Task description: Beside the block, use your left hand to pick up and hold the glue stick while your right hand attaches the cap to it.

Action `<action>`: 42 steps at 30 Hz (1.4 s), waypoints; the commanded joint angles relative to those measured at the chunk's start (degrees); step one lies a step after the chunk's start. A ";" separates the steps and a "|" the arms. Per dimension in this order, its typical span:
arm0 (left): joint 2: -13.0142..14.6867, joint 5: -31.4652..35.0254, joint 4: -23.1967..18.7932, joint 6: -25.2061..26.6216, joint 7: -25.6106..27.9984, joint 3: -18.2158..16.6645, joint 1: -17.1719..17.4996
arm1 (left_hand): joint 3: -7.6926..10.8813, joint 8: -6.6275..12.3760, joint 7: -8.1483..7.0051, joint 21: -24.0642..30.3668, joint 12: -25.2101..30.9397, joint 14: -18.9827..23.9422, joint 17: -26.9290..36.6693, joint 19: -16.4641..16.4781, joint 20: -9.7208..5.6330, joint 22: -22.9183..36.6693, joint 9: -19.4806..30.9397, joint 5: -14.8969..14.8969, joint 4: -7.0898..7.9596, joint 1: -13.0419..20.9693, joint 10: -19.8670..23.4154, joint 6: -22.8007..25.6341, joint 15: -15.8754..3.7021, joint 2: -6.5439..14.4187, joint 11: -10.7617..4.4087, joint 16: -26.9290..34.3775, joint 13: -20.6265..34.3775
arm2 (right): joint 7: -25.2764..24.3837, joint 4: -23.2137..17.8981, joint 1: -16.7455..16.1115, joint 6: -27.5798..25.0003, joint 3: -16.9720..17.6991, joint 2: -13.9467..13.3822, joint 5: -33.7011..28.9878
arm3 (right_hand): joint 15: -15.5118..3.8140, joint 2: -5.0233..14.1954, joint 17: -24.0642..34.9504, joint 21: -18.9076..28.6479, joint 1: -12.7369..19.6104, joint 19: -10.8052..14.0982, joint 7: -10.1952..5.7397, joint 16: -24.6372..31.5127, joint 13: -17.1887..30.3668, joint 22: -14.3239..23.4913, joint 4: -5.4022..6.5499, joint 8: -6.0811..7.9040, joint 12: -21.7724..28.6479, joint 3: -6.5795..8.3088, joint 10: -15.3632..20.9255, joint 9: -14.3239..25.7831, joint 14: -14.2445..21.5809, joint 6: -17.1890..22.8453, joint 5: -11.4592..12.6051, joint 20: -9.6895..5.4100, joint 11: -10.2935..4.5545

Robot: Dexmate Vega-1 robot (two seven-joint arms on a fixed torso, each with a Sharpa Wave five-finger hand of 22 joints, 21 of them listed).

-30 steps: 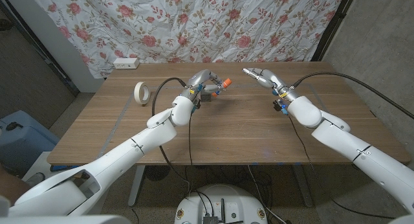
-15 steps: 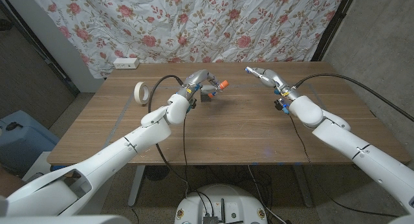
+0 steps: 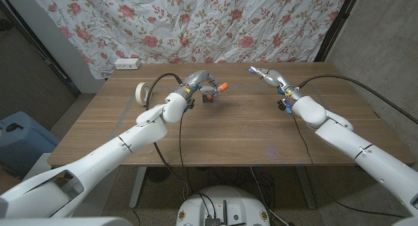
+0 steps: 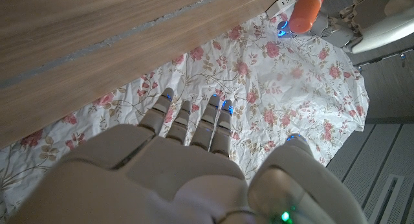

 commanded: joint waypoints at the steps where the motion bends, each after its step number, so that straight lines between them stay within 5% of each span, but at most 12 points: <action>1: 2.14 0.82 -1.84 0.39 -2.76 -0.66 0.31 | 0.63 1.14 -1.36 0.25 -0.10 -0.38 0.11 0.47 -0.74 0.18 2.84 0.19 -0.21 2.06 4.09 0.93 -8.50 6.17 -4.50 -0.04 0.14 | 0.60 1.10 1.11 -0.21 -0.75 0.31 0.73 | -0.05 -0.11 0.07 0.18 0.35 0.31 -0.03 -0.08 0.14 0.18 -0.27 0.30 -0.02 -0.04 -0.13 0.16 0.35 -0.04 0.23 -0.19 0.00; 13: 6.16 3.12 -5.18 1.76 -5.30 -1.99 1.71 | 0.68 1.23 -1.80 0.28 0.03 -0.42 0.20 0.73 -0.88 0.17 2.73 0.18 -0.58 3.58 4.12 1.01 -8.60 5.50 -4.57 0.13 0.11 | 2.04 4.88 2.21 1.52 -0.80 1.60 3.96 | -0.03 0.00 0.08 0.21 0.18 0.64 0.10 -0.10 0.14 0.18 -0.29 0.27 -0.16 -0.06 -0.68 0.16 0.39 -0.17 0.29 -0.16 0.17; 26: 9.05 6.19 -5.96 0.15 -7.57 -2.58 2.00 | 0.52 1.32 -1.75 0.27 0.16 -0.29 0.30 0.82 -0.96 0.18 2.69 0.14 -0.34 4.34 4.29 1.06 -8.63 5.26 -4.56 0.33 0.10 | 4.65 10.45 2.56 6.32 0.46 4.33 11.64 | -0.20 0.12 0.10 0.26 -0.95 2.01 -0.20 -0.71 0.06 0.12 -0.01 -0.77 -1.00 -0.43 -5.50 0.13 -0.81 -5.02 0.49 -1.86 0.80; 42: 12.34 9.54 -6.25 -3.00 -11.54 -3.15 2.38 | 0.01 1.25 -2.75 0.16 0.04 -0.24 0.41 0.65 -1.29 0.19 2.66 0.05 0.14 4.44 3.83 0.68 -8.47 5.00 -4.58 0.49 0.05 | 4.76 13.12 1.04 7.96 2.54 7.05 19.38 | -0.53 0.21 0.07 0.19 -1.68 2.42 0.55 -0.97 0.01 0.10 0.26 -0.51 -0.66 -0.66 -6.17 0.10 -1.28 -6.01 0.58 -3.30 1.32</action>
